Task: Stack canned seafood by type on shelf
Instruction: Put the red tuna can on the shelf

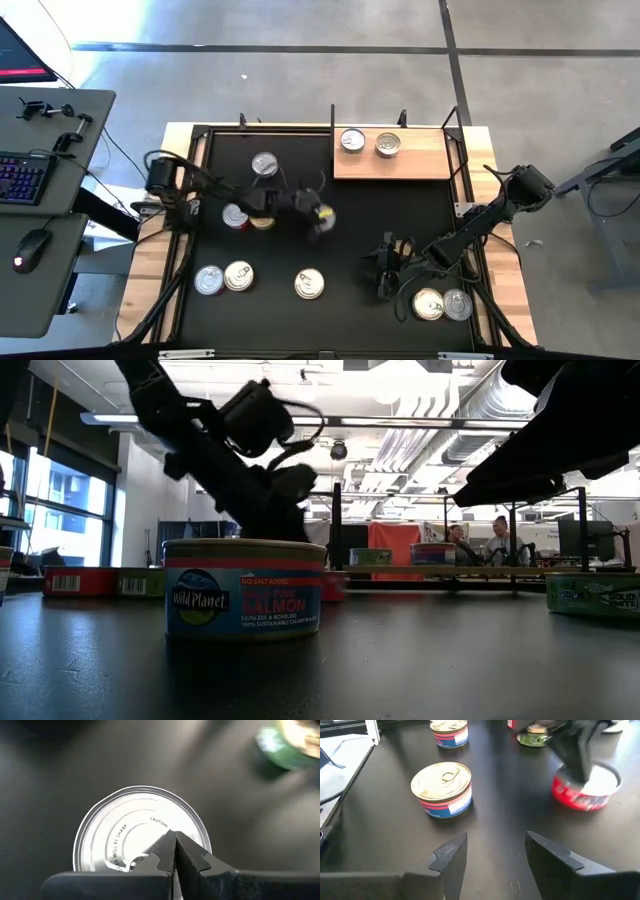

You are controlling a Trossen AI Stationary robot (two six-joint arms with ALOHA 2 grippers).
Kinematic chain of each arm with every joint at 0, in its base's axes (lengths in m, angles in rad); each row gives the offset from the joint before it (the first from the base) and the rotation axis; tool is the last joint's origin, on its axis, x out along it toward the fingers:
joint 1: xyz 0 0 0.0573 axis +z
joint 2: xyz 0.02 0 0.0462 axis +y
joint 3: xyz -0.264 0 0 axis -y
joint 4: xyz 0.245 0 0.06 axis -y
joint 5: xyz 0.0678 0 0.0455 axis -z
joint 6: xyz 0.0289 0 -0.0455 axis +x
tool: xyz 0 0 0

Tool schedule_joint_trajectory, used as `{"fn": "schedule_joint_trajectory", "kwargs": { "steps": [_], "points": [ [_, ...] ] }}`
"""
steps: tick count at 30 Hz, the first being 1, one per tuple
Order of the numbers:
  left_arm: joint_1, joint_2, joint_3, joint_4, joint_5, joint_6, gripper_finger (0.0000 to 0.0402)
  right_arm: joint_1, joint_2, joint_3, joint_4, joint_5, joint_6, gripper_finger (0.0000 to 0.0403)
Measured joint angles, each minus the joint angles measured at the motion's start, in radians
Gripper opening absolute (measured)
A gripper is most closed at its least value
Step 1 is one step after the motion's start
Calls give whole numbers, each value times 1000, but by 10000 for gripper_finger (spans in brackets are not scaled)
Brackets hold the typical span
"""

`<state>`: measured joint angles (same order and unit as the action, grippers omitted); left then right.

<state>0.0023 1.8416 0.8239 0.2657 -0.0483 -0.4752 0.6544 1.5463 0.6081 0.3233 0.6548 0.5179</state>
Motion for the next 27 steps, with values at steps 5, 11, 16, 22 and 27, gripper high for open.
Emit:
{"fn": "schedule_joint_trajectory", "kwargs": {
  "steps": [5,11,16,22,27],
  "points": [
    [-90,57,11,207,-48,115,0,0,0,0,4,0,-1,192],
    [-162,36,113,131,-180,284,0,0,0,0,10,0,-4,192],
    [-221,-3,221,-26,-328,381,7,3,-1,0,10,0,-11,192],
    [-253,-23,310,-261,-355,418,55,7,-1,0,11,0,-26,192],
    [-263,19,312,-277,-334,503,107,7,-24,0,-6,-16,-29,192]
  ]
}}
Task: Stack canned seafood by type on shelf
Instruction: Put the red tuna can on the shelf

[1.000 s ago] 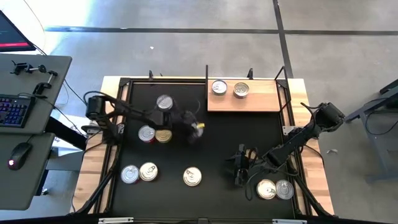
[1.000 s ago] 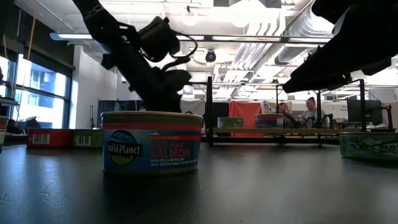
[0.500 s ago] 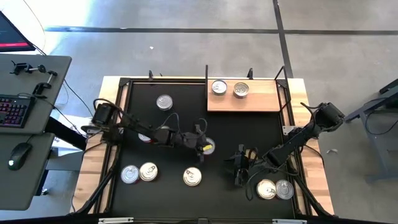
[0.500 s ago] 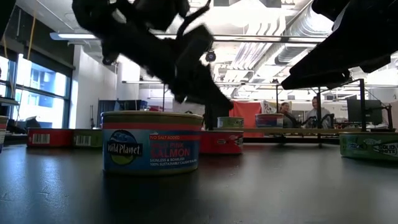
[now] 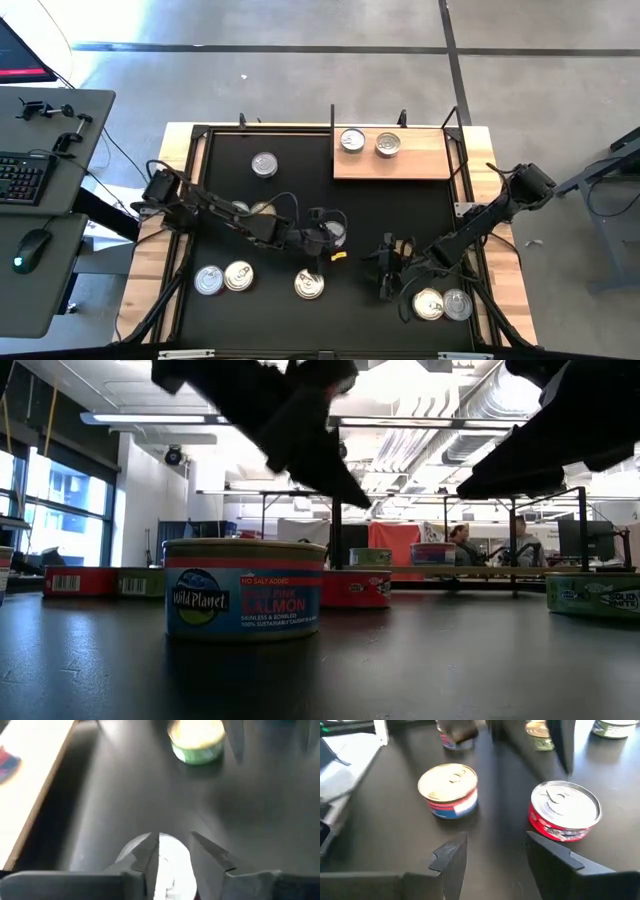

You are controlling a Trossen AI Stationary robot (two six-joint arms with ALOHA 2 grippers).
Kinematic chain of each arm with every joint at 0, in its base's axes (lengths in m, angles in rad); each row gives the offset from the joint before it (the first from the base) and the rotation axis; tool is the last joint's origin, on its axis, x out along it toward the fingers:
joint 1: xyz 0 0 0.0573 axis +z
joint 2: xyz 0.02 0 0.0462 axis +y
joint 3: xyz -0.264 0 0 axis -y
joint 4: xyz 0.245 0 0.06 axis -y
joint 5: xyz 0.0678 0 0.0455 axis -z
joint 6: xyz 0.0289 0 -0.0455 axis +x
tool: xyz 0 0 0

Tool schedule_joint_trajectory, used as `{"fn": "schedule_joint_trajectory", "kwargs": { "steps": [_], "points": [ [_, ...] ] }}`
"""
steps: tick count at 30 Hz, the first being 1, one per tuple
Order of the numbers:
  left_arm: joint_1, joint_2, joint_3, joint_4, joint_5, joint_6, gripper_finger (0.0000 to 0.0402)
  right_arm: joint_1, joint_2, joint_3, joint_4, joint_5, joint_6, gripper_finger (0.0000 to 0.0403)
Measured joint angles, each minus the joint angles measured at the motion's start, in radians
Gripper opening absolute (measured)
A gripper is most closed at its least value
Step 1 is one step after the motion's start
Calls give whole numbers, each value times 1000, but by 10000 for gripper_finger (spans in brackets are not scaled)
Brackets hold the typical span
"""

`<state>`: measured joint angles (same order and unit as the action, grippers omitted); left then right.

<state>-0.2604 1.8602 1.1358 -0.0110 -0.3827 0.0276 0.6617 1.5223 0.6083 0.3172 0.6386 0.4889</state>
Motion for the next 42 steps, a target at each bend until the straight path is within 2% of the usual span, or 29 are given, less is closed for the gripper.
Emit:
{"fn": "schedule_joint_trajectory", "kwargs": {
  "steps": [5,10,13,18,25,32,39,42],
  "points": [
    [-4,56,0,-22,15,20,119,2,-57,0,-5,-54,3,192],
    [-3,119,0,-19,8,35,101,3,-85,0,-10,-104,-32,192],
    [-3,141,5,-4,15,64,75,6,-84,0,-18,-125,-133,192],
    [-4,149,6,6,10,69,9,3,-83,0,-9,-125,-410,192],
    [-8,144,-2,99,14,59,1,-58,-83,0,-47,-127,-577,196],
    [-8,123,-2,164,17,-20,1,-123,-79,0,-167,-161,-675,237],
    [-7,120,-1,255,67,-69,0,-147,47,0,-74,-69,-884,242],
    [-7,120,-1,253,68,-68,0,-147,117,0,-23,35,-920,242]
  ]
}}
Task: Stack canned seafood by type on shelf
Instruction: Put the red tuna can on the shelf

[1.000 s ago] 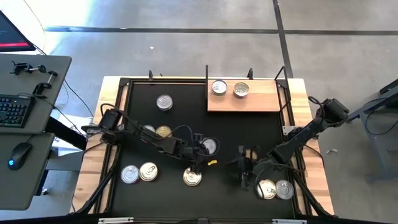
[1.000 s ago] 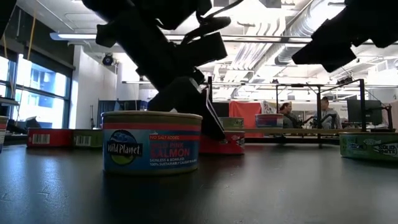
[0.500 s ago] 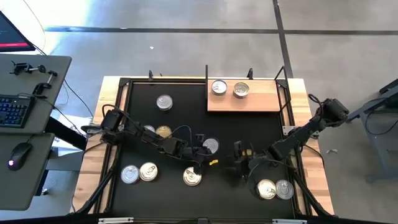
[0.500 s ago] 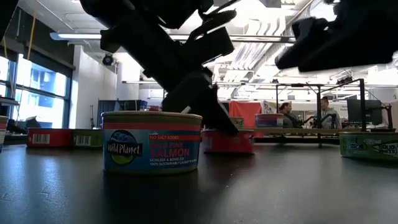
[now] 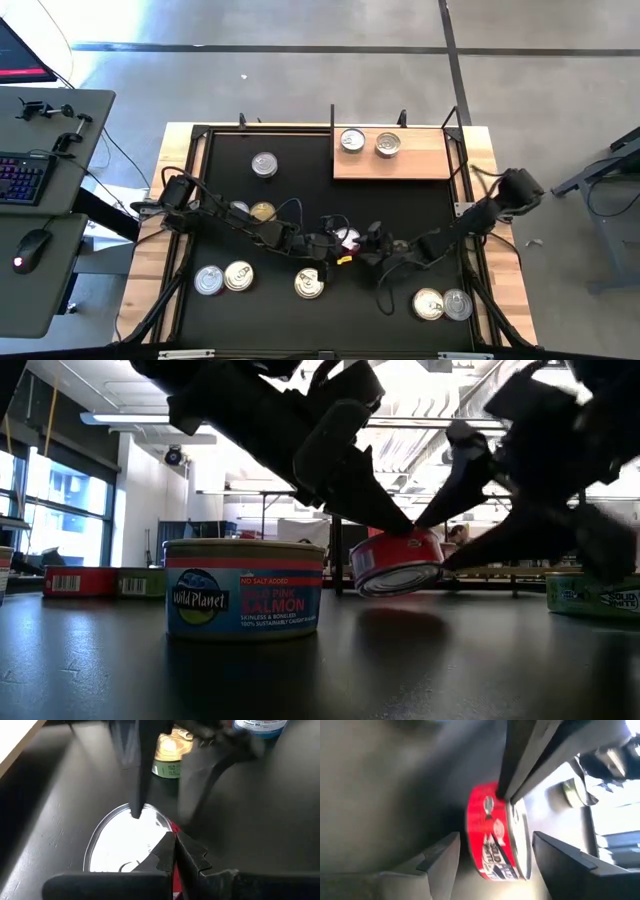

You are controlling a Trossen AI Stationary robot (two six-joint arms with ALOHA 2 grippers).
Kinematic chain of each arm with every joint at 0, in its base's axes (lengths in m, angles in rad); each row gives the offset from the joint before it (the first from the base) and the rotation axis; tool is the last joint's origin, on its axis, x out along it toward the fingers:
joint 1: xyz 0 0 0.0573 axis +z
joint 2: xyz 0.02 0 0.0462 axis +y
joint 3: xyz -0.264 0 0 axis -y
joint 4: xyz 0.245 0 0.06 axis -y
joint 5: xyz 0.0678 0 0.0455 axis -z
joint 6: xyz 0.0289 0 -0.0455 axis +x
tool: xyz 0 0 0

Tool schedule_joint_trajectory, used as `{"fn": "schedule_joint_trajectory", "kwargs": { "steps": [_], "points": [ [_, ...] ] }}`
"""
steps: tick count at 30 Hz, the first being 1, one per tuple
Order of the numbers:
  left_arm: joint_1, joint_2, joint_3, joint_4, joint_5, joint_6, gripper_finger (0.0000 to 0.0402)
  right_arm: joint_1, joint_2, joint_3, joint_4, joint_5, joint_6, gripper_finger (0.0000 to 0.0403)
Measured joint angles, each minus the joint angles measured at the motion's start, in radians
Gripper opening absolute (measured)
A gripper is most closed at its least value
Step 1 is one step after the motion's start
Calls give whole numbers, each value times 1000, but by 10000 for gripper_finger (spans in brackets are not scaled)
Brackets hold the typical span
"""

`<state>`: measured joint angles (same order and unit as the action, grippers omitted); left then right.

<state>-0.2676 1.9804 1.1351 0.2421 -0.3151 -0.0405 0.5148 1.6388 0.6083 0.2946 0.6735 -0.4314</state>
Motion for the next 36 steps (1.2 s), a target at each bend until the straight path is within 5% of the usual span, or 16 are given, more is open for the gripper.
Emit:
{"fn": "schedule_joint_trajectory", "kwargs": {
  "steps": [5,12,18,22,30,33,36],
  "points": [
    [0,0,0,2,4,-1,0,0,79,0,38,57,3,225],
    [2,-5,3,32,12,-5,0,-3,95,0,49,52,97,113],
    [-2,-43,4,-35,-41,-39,11,24,53,1,-10,75,198,113],
    [-10,-111,4,-227,-165,-132,19,55,-92,50,-332,106,435,113],
    [-17,-125,2,-345,-239,-247,21,-64,-256,370,-1473,107,984,113],
    [-19,-105,1,-290,-241,-254,21,-208,-255,390,-1651,105,1009,113],
    [-20,-82,1,-201,-248,-270,21,-375,-256,346,-1624,101,914,113]
  ]
}}
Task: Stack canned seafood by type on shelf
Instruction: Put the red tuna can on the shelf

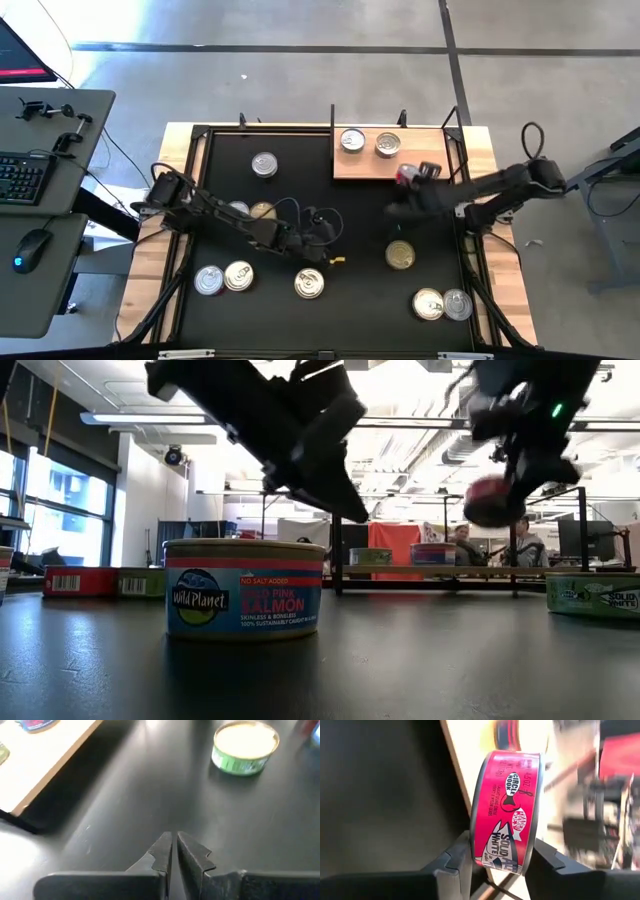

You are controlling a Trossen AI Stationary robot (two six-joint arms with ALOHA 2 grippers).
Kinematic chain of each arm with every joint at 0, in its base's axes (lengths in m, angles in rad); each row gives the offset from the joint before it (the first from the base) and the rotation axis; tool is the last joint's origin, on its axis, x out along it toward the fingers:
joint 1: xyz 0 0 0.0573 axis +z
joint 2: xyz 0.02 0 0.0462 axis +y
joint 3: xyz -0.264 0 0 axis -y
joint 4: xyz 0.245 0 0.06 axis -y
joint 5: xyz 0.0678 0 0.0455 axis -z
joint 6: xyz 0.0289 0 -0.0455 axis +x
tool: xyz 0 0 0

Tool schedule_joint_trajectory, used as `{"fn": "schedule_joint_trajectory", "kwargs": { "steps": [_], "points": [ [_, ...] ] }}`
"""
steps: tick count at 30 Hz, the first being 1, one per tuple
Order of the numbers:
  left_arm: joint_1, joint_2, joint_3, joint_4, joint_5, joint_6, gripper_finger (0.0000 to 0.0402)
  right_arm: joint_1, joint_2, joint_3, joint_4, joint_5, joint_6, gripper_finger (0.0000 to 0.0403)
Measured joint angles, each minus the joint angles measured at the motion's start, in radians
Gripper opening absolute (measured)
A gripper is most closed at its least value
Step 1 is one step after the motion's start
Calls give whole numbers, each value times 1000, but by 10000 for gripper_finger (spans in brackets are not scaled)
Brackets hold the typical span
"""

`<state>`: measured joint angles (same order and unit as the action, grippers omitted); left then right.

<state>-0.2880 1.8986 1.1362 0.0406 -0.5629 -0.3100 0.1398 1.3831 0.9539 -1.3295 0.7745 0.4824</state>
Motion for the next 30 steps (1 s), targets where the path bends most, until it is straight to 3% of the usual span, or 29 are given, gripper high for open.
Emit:
{"fn": "schedule_joint_trajectory", "kwargs": {
  "steps": [5,10,12,16,19,27,30],
  "points": [
    [-16,31,0,126,-1,16,21,-259,3,-109,116,-20,-151,113],
    [-31,36,0,145,-1,24,21,-403,4,-152,259,-52,-302,113],
    [-36,36,0,145,-1,25,21,-437,3,-152,302,-49,-355,126],
    [-36,36,0,145,-1,25,21,-494,3,-152,388,-50,-442,219],
    [-36,36,0,143,-1,25,21,-531,3,-151,414,-52,-498,266],
    [-40,36,0,143,-1,26,21,-605,2,-150,344,-58,-483,284],
    [-41,36,0,144,-1,25,21,-615,-9,-147,341,-148,-486,281]
  ]
}}
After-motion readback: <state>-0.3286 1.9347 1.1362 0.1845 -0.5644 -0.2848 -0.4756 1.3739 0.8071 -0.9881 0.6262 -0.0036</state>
